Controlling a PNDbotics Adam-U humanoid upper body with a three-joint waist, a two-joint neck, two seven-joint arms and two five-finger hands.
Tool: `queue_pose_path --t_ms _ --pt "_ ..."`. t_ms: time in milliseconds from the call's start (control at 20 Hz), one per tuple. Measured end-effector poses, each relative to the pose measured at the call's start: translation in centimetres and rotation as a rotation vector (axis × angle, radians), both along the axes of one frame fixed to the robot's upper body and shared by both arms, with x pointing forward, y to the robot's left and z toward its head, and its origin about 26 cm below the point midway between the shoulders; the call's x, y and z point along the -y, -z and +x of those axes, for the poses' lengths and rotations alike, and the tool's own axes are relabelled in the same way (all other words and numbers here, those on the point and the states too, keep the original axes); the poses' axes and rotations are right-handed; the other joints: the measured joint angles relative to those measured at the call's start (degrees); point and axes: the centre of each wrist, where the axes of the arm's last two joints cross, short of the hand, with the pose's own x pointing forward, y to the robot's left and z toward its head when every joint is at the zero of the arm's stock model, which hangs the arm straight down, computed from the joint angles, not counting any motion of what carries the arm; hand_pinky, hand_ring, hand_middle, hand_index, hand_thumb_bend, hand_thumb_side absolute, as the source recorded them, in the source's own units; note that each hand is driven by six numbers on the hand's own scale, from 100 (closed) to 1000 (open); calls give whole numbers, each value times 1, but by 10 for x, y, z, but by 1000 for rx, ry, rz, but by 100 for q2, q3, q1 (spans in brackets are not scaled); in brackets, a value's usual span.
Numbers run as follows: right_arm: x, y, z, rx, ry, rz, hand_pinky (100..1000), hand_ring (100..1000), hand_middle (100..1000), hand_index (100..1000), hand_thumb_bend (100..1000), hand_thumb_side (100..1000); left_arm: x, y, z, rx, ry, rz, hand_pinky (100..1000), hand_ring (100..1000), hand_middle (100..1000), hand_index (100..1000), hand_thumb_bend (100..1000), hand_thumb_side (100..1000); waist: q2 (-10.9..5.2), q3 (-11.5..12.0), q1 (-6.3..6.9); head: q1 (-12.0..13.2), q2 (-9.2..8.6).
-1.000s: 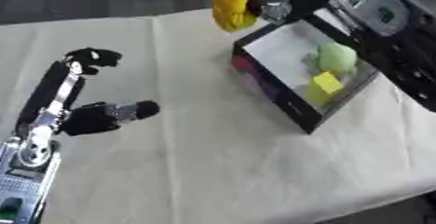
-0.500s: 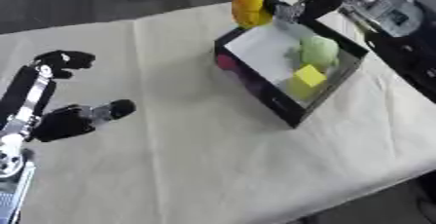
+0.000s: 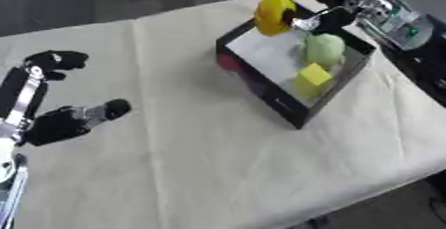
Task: Pick up the objects with one hand, pass them to the other hand, and then place them into the box on the other side of the table.
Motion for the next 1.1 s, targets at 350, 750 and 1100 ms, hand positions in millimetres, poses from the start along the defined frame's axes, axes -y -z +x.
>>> queue_pose_path --t_ms 350,750,1100 --pt "9 1 -1 91 11 -180 1000 1000 1000 1000 100 100 -1 1 0 -3 -5 -2 796 790 671 777 1000 699 0 1 0 25 0" --pt "10 2 -1 162 36 -188 1000 1000 1000 1000 100 100 -2 2 0 -7 -9 -4 792 788 669 779 1000 705 0 26 0 55 0" --pt "-14 9 -8 -48 -9 97 1000 1000 1000 1000 100 485 -17 -2 2 23 -105 -110 737 755 645 747 737 624 0 32 0 238 2"
